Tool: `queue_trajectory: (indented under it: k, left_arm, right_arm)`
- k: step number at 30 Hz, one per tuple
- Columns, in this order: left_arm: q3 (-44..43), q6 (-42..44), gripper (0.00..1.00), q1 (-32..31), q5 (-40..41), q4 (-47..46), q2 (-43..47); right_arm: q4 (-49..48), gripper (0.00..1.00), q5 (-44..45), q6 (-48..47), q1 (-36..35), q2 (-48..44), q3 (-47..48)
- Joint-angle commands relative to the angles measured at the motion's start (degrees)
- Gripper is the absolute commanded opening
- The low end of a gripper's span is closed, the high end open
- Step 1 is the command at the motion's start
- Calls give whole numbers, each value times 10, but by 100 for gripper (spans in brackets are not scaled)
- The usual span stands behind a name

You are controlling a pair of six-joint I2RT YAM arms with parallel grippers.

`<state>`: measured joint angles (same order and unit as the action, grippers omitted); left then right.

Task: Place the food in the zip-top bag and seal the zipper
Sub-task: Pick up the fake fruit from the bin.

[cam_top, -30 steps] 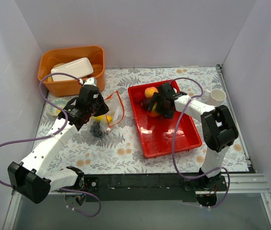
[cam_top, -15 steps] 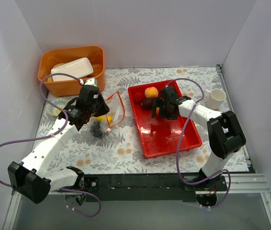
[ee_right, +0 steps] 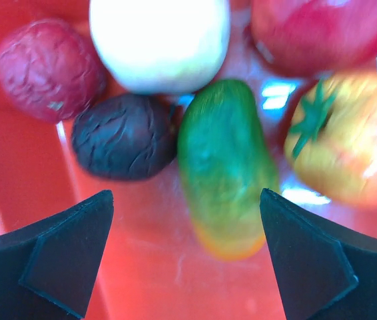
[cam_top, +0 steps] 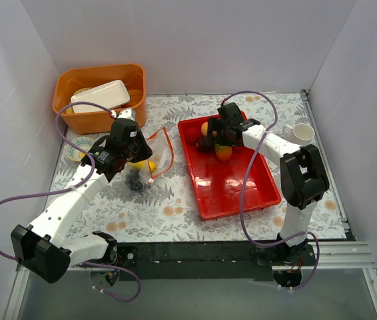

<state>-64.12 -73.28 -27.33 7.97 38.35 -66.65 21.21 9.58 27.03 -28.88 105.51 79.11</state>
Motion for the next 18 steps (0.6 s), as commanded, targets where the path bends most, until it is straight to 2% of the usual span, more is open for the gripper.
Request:
queue_trajectory:
  k: [1, 6, 9, 14, 18]
  left_arm:
    - [8, 6, 0, 2, 1, -8, 10]
    - [12, 4, 0, 2, 4, -8, 11]
    - [13, 5, 0, 2, 7, -8, 10]
    - [10, 7, 0, 2, 4, -8, 6]
    - [10, 7, 0, 2, 1, -11, 6]
  right_arm:
    - [1, 97, 33, -99, 8, 14, 40]
    - [6, 93, 25, -162, 19, 22, 46]
    - [-24, 89, -32, -180, 28, 11, 15]
    - [-8, 86, -87, -183, 31, 21, 8]
    - [-2, 81, -91, -181, 31, 29, 2]
